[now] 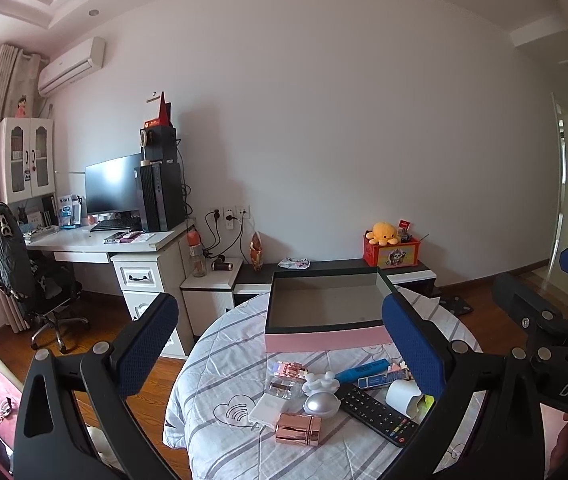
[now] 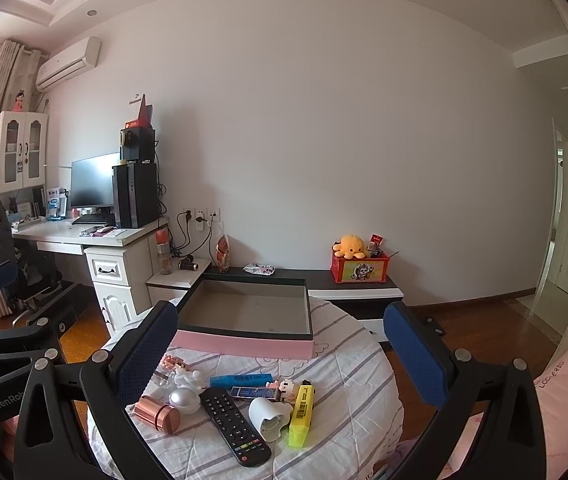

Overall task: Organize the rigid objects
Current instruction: 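Move both tools toward the items in front of the pink box, then grasp the rose-gold canister with the left tool while the right tool grasps the white cup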

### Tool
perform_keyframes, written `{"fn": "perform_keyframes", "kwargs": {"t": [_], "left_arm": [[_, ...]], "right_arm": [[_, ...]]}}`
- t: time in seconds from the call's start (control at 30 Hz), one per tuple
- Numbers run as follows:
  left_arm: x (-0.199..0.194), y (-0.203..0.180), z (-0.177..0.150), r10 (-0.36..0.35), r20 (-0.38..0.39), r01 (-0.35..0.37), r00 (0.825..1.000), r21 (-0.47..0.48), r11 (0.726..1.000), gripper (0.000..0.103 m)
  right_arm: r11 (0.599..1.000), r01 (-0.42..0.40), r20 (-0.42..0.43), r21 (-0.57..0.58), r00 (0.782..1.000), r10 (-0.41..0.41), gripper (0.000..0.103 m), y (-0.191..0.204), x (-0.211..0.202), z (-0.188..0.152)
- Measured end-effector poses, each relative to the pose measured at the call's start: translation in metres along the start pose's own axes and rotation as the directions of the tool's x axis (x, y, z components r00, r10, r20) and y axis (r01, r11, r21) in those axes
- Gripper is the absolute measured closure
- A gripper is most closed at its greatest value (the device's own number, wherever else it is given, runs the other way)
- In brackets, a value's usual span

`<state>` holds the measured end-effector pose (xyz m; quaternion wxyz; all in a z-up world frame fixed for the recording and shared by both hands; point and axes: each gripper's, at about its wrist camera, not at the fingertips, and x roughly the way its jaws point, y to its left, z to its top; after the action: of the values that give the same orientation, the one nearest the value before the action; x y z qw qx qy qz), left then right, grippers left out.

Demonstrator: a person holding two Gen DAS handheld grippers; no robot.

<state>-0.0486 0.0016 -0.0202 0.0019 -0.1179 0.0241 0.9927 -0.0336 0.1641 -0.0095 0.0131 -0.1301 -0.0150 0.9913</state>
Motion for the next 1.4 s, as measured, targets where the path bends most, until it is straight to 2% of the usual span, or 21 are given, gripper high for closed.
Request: {"fn": "perform_keyframes", "kwargs": {"t": [0.6,0.83,1.0,1.17,1.4], "left_arm": [[0.043,-0.005,-0.016,0.004,-0.073,-0.002,0.997,0.017,1.0,0.0],[0.073,-0.006,-0.04,-0.004,-0.158,0.009,0.987,0.03,1.0,0.0],[0.104,-0.003,-0.074,-0.002,-0.273,0.011,0.962,0.033,0.999,0.0],[0.131,0.003,-0.113,0.015,-0.397,-0.005,0.918,0.027,1.0,0.0],[0.143,0.001,-0.146,0.013,-0.482,0.007,0.876,0.038,0.999,0.0]], "right_arm": [[1.0,-0.005,-0.071,0.001,0.997,0.005,0.0,0.0,0.038,-0.015],[1.0,-0.006,-0.139,-0.009,0.99,0.005,0.0,0.001,0.063,-0.032],[1.0,-0.014,-0.239,-0.021,0.971,0.008,0.0,0.001,0.092,-0.061],[1.0,-0.016,-0.332,-0.011,0.943,0.011,0.0,-0.001,0.118,-0.09],[1.0,-0.002,-0.391,-0.019,0.92,-0.005,0.0,-0.003,0.137,-0.113]]}}
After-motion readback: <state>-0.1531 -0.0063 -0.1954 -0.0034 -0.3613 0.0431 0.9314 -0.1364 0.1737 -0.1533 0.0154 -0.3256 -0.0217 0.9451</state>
